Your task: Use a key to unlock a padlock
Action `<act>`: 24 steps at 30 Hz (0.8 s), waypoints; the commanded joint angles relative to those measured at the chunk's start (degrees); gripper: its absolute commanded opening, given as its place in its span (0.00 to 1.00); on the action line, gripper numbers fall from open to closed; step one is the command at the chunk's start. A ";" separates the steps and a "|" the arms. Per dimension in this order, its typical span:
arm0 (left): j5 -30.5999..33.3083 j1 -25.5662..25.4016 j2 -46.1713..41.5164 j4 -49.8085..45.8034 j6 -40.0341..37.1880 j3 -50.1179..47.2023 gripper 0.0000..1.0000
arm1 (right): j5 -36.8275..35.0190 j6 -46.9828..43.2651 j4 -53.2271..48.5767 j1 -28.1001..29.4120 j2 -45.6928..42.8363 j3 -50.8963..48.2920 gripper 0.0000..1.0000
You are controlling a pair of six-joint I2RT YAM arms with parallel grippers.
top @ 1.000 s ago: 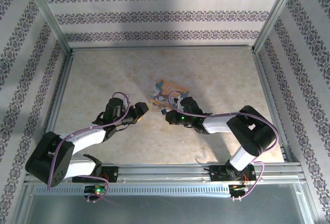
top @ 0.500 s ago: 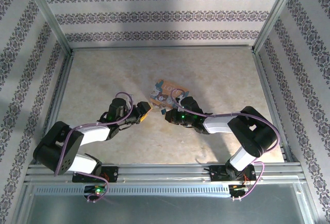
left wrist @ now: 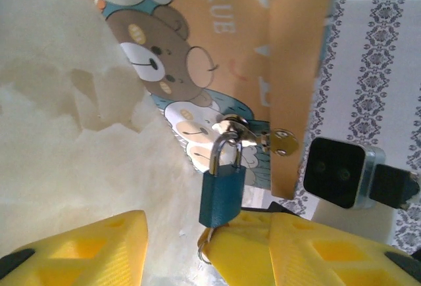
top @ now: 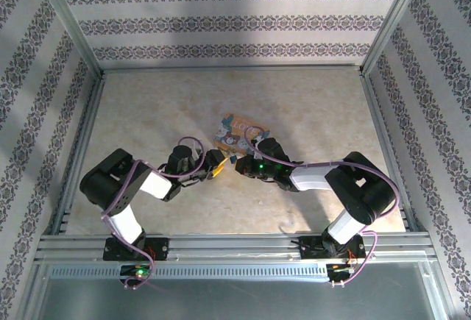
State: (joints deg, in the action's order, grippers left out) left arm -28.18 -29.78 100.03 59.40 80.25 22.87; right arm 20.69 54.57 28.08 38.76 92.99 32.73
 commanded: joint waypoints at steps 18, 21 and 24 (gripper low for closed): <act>2.48 -2.65 12.48 20.26 9.93 3.11 0.40 | 1.72 1.75 3.12 0.11 -0.09 0.93 0.00; 2.44 -3.00 13.74 21.67 10.86 3.65 0.38 | 1.79 1.91 3.21 0.10 -0.05 0.93 0.00; 2.60 -3.40 14.66 22.40 11.42 3.84 0.37 | 1.72 1.92 3.21 0.04 -0.09 0.93 0.00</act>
State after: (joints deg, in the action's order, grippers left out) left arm -26.26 -32.23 113.78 77.30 90.32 26.09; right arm 21.12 55.83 28.56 38.76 93.03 32.73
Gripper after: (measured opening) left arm 0.370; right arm 0.051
